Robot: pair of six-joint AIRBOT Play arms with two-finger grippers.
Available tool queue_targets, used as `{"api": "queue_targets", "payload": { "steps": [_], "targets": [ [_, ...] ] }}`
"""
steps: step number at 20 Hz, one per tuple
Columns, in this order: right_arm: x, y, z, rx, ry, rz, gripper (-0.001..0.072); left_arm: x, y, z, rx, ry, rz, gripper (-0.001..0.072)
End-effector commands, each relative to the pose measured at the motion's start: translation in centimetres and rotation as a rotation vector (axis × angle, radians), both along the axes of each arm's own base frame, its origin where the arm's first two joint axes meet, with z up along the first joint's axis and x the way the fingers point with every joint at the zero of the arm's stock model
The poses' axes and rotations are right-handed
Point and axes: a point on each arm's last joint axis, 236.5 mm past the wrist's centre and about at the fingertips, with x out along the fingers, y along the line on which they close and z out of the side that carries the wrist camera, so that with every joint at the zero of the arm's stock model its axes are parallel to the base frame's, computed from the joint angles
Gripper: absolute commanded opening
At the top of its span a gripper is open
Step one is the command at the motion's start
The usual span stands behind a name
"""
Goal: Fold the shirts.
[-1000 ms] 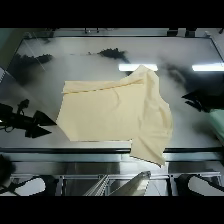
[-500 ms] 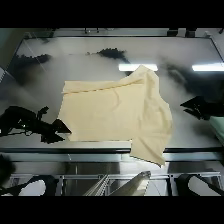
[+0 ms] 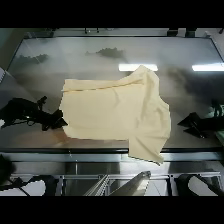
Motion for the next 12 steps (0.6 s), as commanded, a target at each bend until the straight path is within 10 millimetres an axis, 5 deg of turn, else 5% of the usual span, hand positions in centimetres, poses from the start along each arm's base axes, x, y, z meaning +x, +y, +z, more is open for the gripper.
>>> {"api": "queue_targets", "payload": {
  "steps": [1,8,12],
  "targets": [
    [-1.6,1.9,-1.9,0.060,0.027,-0.022,0.0525,-0.1,-0.7,1.4,-0.042,0.009,-0.044,0.0070],
    [-2.9,4.0,-4.1,0.130,0.027,-0.018,0.0525,-0.1,-0.7,1.6,-0.045,0.007,-0.054,0.0071],
    [-0.8,6.1,-4.2,0.230,-0.052,-0.012,0.0511,-0.2,-0.8,1.7,-0.049,0.012,-0.059,0.0071]
  ]
}}
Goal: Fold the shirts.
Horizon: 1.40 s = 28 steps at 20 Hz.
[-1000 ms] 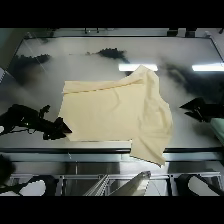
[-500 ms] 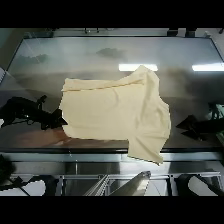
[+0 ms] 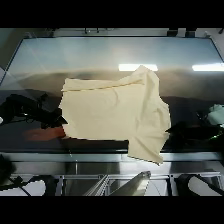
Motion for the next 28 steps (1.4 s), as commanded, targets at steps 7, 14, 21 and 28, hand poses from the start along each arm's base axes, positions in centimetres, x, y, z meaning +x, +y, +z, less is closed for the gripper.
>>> {"api": "queue_targets", "payload": {
  "steps": [7,14,21,28],
  "targets": [
    [4.0,9.3,8.0,0.405,-0.370,0.138,0.0021,0.0,-2.5,3.9,-0.145,-0.081,-0.058,0.0021],
    [-2.5,5.4,44.4,0.477,-1.711,0.139,0.0021,-5.5,-6.6,36.9,-0.338,-1.140,-0.358,0.0022],
    [-8.2,8.8,62.0,0.048,-2.187,0.336,0.0021,-11.6,-9.5,55.3,0.171,-1.691,-0.495,0.0022],
    [4.8,0.3,54.7,-0.368,-1.721,0.151,0.0020,2.2,-5.6,47.6,-0.084,-1.316,-0.363,0.0022]
  ]
}}
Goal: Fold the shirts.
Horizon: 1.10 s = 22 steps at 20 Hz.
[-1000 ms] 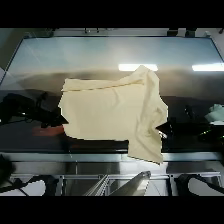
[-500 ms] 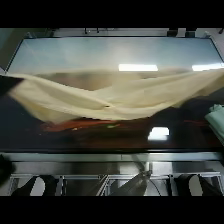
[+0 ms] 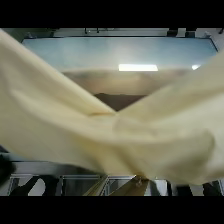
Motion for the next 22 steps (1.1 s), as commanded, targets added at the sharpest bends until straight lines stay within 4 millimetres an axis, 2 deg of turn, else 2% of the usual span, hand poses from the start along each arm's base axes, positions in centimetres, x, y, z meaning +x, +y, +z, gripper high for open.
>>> {"api": "queue_targets", "payload": {
  "steps": [1,3,5,7,9,11,12,14,16,19,22],
  "targets": [
    [7.2,-6.5,-5.8,0.003,0.211,-0.250,0.0020,7.8,1.9,-5.8,-0.094,0.203,0.011,0.0022],
    [11.1,-7.7,-10.5,0.052,0.322,-0.203,0.0020,12.1,3.2,-11.4,-0.140,0.358,0.000,0.0022],
    [16.2,-7.7,-17.0,0.080,0.473,-0.174,0.0020,15.7,3.7,-17.4,-0.190,0.515,-0.010,0.0022],
    [21.6,-7.3,-24.3,0.071,0.622,-0.187,0.0019,18.7,4.7,-23.3,-0.241,0.656,0.002,0.0022],
    [25.7,-7.3,-30.6,0.119,0.744,-0.178,0.0019,20.7,5.5,-28.9,-0.288,0.791,0.011,0.0022],
    [28.3,-7.1,-36.3,0.176,0.863,-0.140,0.0019,21.9,5.9,-33.8,-0.321,0.894,0.017,0.0021],
    [29.1,-7.0,-38.8,0.207,0.915,-0.119,0.0019,22.6,6.1,-35.9,-0.335,0.932,0.019,0.0021],
    [30.1,-6.6,-42.6,0.272,0.994,-0.076,0.0020,23.8,6.6,-38.8,-0.361,0.997,0.033,0.0021],
    [30.0,-6.2,-45.2,0.320,1.060,-0.035,0.0020,24.8,6.9,-40.6,-0.376,1.051,0.045,0.0021],
    [28.5,-5.0,-47.9,0.305,1.164,0.032,0.0020,24.7,7.5,-43.4,-0.331,1.152,0.066,0.0021],
    [26.6,-5.0,-50.8,0.213,1.280,0.018,0.0020,23.4,7.4,-46.6,-0.256,1.263,0.084,0.0021]
  ]
}}
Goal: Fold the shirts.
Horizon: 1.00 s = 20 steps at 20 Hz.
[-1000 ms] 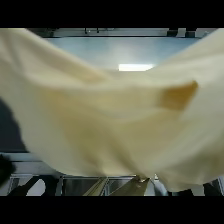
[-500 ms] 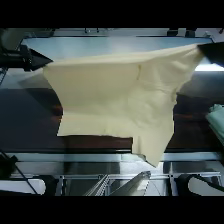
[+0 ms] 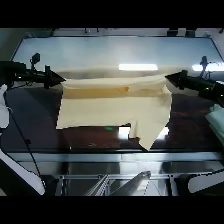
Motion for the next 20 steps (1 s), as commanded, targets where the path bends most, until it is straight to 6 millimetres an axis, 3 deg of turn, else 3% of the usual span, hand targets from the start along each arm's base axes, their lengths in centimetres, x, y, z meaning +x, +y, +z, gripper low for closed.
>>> {"api": "queue_targets", "payload": {
  "steps": [1,5,11,15,20],
  "targets": [
    [-2.0,0.3,-3.5,-0.045,0.128,0.063,0.0020,-1.3,0.1,-3.8,0.045,0.133,-0.027,0.0021],
    [-1.9,-0.6,-4.8,-0.077,0.154,0.036,0.0020,-2.0,0.1,-6.4,0.080,0.186,-0.023,0.0021],
    [-1.8,-0.1,-7.5,-0.058,0.209,0.027,0.0020,-0.8,0.7,-7.6,0.131,0.174,0.037,0.0011],
    [-1.7,-0.2,-7.7,-0.059,0.211,0.020,0.0020,-1.6,2.0,-9.2,0.221,0.219,0.038,0.0006],
    [-1.4,-0.5,-7.8,-0.069,0.210,0.005,0.0020,-1.5,2.1,-9.3,0.231,0.214,0.040,0.0006]
  ]
}}
